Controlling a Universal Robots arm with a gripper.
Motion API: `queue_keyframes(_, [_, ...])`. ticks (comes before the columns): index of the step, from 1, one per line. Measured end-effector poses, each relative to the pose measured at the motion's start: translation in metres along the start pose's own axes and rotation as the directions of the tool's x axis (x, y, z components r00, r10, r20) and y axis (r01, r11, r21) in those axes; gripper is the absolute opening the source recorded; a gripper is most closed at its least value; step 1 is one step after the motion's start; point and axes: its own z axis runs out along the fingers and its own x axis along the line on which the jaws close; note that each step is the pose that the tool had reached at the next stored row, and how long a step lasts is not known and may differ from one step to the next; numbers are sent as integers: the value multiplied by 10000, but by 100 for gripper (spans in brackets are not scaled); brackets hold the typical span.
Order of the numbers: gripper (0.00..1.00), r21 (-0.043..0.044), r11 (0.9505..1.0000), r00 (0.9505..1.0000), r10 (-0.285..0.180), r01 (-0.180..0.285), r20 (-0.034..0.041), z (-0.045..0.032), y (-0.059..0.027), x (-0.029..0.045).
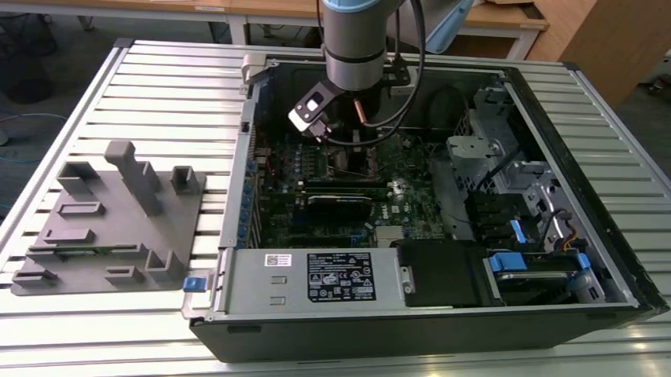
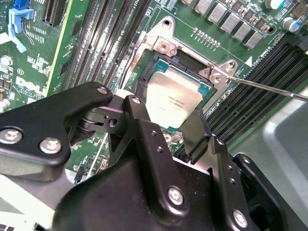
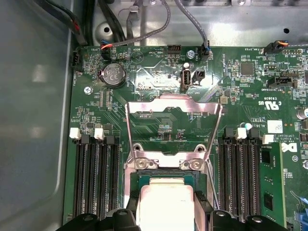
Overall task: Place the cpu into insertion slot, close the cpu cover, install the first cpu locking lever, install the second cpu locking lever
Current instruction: 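Place the cpu into insertion slot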
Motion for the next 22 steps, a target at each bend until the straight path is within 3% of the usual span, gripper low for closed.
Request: queue_keyframes(22, [53,1,10000,10000,9,-9,2,28,-3,-1])
